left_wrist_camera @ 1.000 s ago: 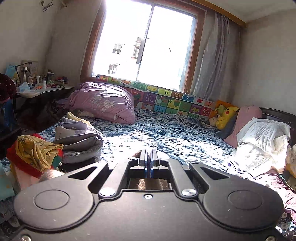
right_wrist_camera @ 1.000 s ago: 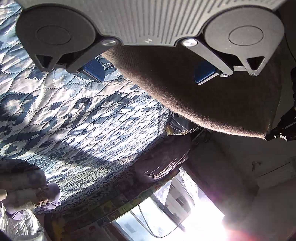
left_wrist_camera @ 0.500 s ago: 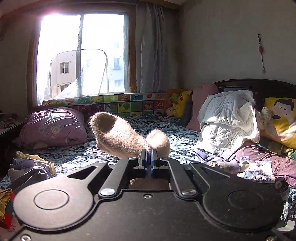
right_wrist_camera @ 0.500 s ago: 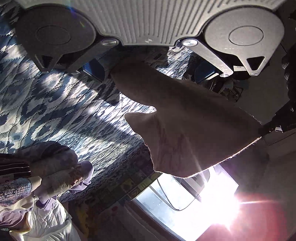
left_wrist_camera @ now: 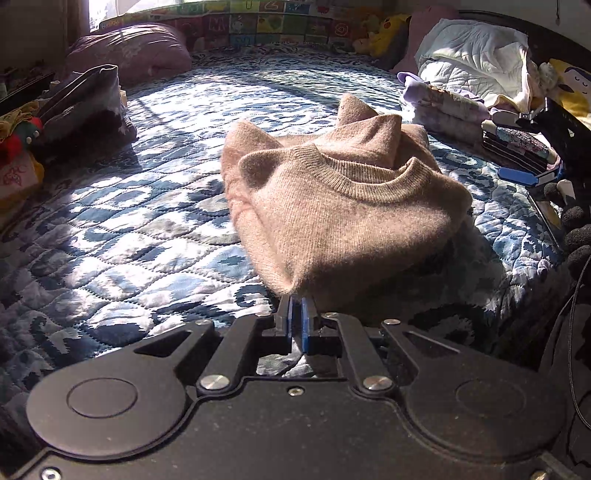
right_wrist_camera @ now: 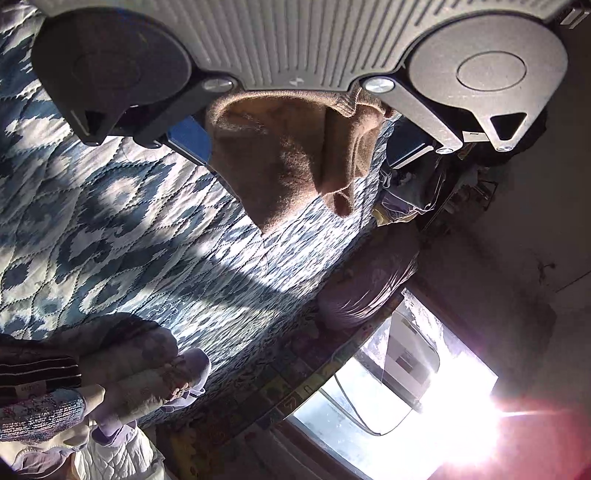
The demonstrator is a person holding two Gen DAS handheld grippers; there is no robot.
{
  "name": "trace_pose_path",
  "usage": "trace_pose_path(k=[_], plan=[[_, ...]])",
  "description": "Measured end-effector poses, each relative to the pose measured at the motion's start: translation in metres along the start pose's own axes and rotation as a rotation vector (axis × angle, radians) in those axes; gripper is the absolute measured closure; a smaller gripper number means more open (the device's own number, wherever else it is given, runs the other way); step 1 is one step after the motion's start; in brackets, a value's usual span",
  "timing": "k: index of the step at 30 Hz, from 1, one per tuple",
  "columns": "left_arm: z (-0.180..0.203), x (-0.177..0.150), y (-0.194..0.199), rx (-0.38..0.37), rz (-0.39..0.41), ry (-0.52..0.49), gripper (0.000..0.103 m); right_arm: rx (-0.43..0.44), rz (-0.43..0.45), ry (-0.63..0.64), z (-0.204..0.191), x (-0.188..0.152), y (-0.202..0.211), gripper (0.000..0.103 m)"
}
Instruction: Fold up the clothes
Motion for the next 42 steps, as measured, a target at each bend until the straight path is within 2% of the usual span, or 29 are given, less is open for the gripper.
trace_pose_path(k=[1,2,5,6,11,17,20,21,22,23,24,26,28,29,35,38,42], plan=[[-0.002,0.004,0.005,-0.014,0.016,0.017,0.096,-0.004,-0.009,-0.002,-0.001,-0.002,-0.004,0.008],[-0.003,0.008,0.009,-0.024,0.032,0.031,0.089,-0.007,-0.019,0.000,-0.002,-0.004,-0.008,0.012],[-0.010,0.025,0.017,-0.045,0.100,0.098,0.056,-0.036,-0.036,0.033,-0.005,-0.007,-0.022,0.014],[-0.013,0.032,0.015,-0.057,0.115,0.125,0.053,-0.048,-0.036,0.045,-0.006,-0.007,-0.026,0.014],[-0.032,0.058,-0.019,-0.123,0.125,0.272,0.044,-0.093,-0.052,0.052,0.007,-0.001,-0.050,0.014],[-0.057,0.073,-0.078,-0.115,0.085,0.448,0.044,-0.131,-0.086,0.007,0.034,0.005,-0.081,0.014],[-0.066,0.084,-0.101,-0.128,0.077,0.500,0.040,-0.098,-0.116,-0.011,0.041,0.003,-0.092,0.014],[-0.068,0.086,-0.107,-0.145,0.072,0.516,0.041,-0.085,-0.127,-0.018,0.043,0.002,-0.096,0.014],[-0.070,0.087,-0.112,-0.166,0.068,0.530,0.043,-0.067,-0.141,-0.018,0.043,0.001,-0.098,0.019],[-0.070,0.087,-0.115,-0.175,0.069,0.533,0.069,-0.046,-0.156,-0.013,0.041,0.000,-0.100,0.036],[-0.068,0.087,-0.115,-0.168,0.069,0.523,0.083,-0.025,-0.171,-0.009,0.039,-0.002,-0.101,0.044],[-0.062,0.085,-0.108,-0.161,0.086,0.485,0.093,-0.002,-0.176,0.013,0.035,-0.003,-0.100,0.065],[-0.058,0.081,-0.096,-0.163,0.111,0.462,0.094,0.017,-0.167,0.030,0.030,-0.003,-0.094,0.085],[-0.056,0.080,-0.087,-0.165,0.132,0.454,0.095,0.030,-0.153,0.028,0.028,-0.003,-0.086,0.088],[-0.035,0.061,-0.009,-0.182,0.262,0.381,0.096,0.103,-0.073,0.017,0.017,0.000,-0.037,0.091],[-0.024,0.036,0.023,-0.181,0.287,0.359,0.096,0.118,-0.057,-0.004,0.013,-0.009,-0.004,0.091],[-0.021,-0.007,0.048,-0.150,0.283,0.391,0.096,0.098,-0.062,-0.021,0.017,-0.028,0.033,0.091]])
Point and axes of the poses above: each gripper's, at about its wrist camera, not at the fingertips, and y roughly against the way its jaws point, z to its right, x to its top, the point moved 1 cm from there along -y, roughly the way its jaws point, and after that the axes turned 6 degrees about -x, right-handed, at the moved point
